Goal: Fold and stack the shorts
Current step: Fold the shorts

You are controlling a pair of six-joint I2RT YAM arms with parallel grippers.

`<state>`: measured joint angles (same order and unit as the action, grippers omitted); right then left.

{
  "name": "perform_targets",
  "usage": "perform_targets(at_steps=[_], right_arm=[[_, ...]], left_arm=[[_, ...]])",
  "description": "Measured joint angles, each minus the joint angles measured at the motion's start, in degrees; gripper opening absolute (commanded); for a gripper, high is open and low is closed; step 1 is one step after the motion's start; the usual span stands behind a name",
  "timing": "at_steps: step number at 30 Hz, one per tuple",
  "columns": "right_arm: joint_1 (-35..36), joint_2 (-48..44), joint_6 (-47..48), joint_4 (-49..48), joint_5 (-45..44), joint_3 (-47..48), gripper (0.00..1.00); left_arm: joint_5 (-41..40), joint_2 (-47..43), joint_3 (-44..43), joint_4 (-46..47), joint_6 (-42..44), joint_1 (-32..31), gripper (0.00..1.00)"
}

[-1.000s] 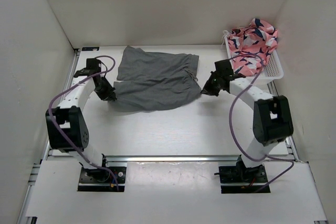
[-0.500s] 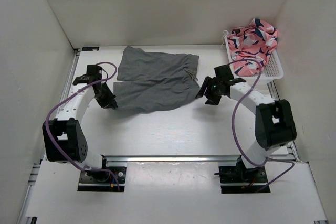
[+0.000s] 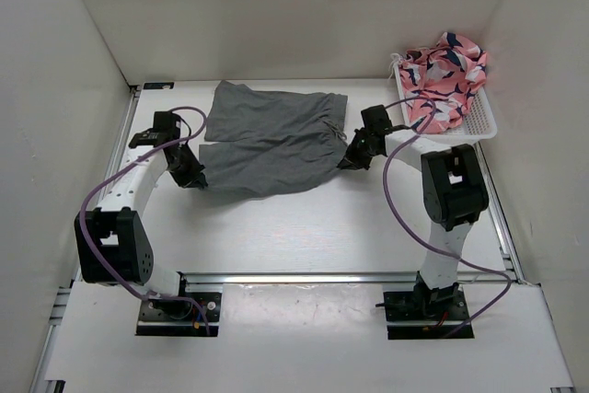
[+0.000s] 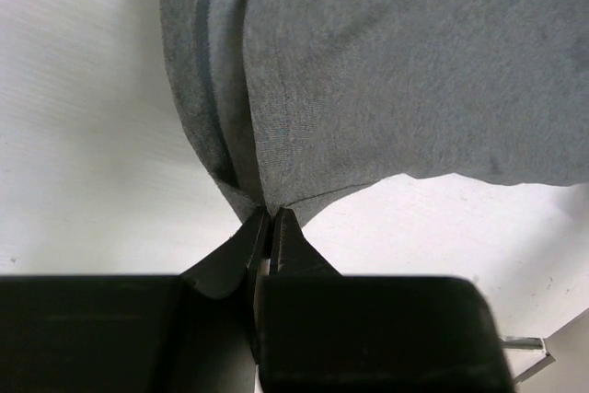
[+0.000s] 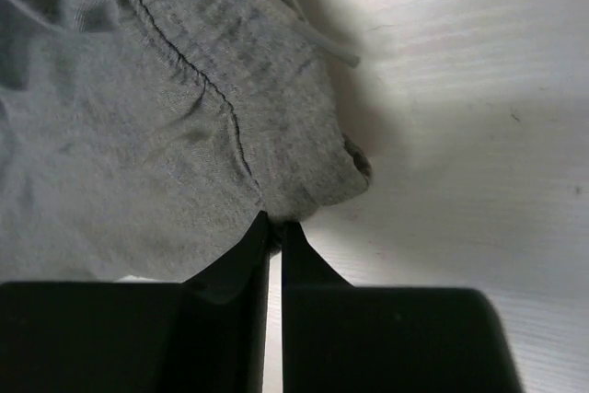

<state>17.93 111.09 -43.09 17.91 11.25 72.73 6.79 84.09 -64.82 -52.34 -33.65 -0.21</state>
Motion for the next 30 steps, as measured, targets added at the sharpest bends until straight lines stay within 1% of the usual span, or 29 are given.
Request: perform_targets(at_steps=[4,7,10,13,17,19,20,21,24,27,29,30], right_arm=[[0.11,-1.22,0.28,1.77,-2.34,0.55,0.00],[-0.04,-4.46,1.73,6.21,-4.33,2.75,0.00],[-0.26,-8.85,3.96,12.04,-6.21,7.45,0.00],[-0.33,-13.68,6.21,16.85,-8.15,10.54,0.00],[-0.33,-19.87,8.61,22.64,-10.03,7.80,0.00],[-0.33,-21.18,9.49,25.24,-10.16,4.87,0.28],[-0.33,-21.16,9.97,26.47,-10.01,3.50,0.37],[-0.35,-20.65,10.43,27.47,-9.73,2.58,0.39],[-0.61,-15.96,11.78,28.70,-8.04,2.47,0.39],[-0.94,-9.51,12.07,28.15,-7.30,4.74,0.39],[-1.05,-8.76,11.80,26.53,-7.32,3.50,0.40],[-1.05,-10.05,11.54,25.64,-7.65,1.84,0.40]], left_arm=[[0.11,0.02,-1.99,-0.33,-0.04,-0.04,0.10],[0.13,0.02,-4.83,-1.01,-0.04,-0.04,0.10],[0.13,0.02,-7.54,-1.77,-0.07,-0.04,0.10],[0.13,-0.24,-8.46,-2.34,-0.07,-0.04,0.10],[0.17,-1.40,-6.43,-2.93,-0.48,-0.76,0.10],[0.20,-2.38,-3.65,-2.60,-0.90,-1.84,0.10],[0.28,-2.75,-2.14,-2.54,-1.16,-2.56,0.10],[0.28,-3.02,-0.55,-2.56,-1.42,-3.39,0.10],[0.31,-2.86,2.80,-2.25,-2.27,-5.60,0.10],[0.07,-1.88,3.41,-1.99,-2.86,-6.99,0.10],[-0.02,-1.40,3.41,-1.38,-3.06,-7.30,0.10],[-0.15,-1.31,3.41,-1.22,-3.15,-7.48,0.10]])
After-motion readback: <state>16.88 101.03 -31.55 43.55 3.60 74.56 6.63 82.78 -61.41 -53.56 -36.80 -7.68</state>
